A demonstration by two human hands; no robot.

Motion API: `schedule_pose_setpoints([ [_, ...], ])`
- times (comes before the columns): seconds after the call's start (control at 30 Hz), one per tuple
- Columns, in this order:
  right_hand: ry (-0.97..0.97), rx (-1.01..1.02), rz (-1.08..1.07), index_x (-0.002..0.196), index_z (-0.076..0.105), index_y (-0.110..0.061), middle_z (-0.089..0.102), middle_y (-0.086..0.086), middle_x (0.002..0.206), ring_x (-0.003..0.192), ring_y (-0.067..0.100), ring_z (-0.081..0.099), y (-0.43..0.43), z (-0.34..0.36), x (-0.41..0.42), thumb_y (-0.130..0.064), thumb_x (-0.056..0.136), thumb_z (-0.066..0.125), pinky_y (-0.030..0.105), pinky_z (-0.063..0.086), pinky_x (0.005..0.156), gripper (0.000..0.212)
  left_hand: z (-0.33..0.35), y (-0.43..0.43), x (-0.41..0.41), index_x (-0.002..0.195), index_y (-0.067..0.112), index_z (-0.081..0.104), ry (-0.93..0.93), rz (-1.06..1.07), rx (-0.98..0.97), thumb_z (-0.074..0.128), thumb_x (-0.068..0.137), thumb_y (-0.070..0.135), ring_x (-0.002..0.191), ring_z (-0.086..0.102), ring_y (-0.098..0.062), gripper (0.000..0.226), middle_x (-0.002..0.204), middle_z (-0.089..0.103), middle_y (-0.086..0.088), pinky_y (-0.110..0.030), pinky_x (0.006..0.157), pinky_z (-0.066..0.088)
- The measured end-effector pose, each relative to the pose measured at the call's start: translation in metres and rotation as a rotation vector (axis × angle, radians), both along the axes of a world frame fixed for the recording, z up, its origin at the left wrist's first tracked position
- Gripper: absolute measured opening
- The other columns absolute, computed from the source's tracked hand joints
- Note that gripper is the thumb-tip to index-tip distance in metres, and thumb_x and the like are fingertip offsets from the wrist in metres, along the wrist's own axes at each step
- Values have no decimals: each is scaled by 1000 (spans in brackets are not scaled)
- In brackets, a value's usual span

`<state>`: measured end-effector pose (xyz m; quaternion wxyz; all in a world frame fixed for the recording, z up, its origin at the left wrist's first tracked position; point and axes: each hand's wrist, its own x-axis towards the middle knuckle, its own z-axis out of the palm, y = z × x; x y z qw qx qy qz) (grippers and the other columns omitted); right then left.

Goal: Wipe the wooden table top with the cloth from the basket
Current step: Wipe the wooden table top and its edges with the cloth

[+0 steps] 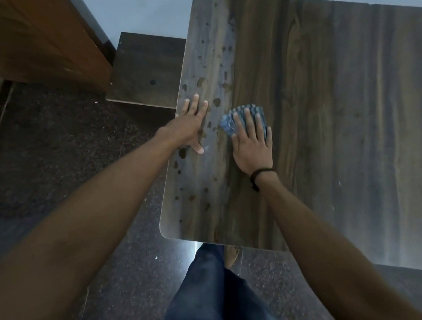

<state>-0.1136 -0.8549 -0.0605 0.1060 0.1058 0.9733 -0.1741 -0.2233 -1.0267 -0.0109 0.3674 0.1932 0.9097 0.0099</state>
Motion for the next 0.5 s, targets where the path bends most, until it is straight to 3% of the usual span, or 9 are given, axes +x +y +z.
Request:
schedule_pose_setpoints([
  [0.17, 81, 11, 75, 161, 13, -29, 2, -4, 170, 156, 21, -2, -33, 0, 97, -36, 107, 29, 53, 5, 124, 57, 1, -3, 21, 157, 13, -18, 69, -3, 18, 89, 69, 35, 150, -22, -32, 141, 161, -33, -9, -53, 122, 16],
  [0.27, 82, 7, 81, 161, 15, -29, 3, -6, 169, 156, 19, -1, -42, -4, 145, -37, 107, 32, 53, 10, 124, 57, -2, -9, 46, 156, 13, -19, 6, 30, 24, 90, 68, 38, 150, -23, -30, 143, 160, -34, -8, -50, 121, 15],
  [0.5, 79, 8, -29, 162, 8, -27, -1, -11, 169, 155, 16, -8, -32, -10, 54, -40, 107, 22, 54, 4, 124, 58, -2, -12, 60, 154, 12, -24, -7, 17, -9, 90, 68, 35, 148, -26, -32, 145, 158, -37, -10, -53, 121, 11],
])
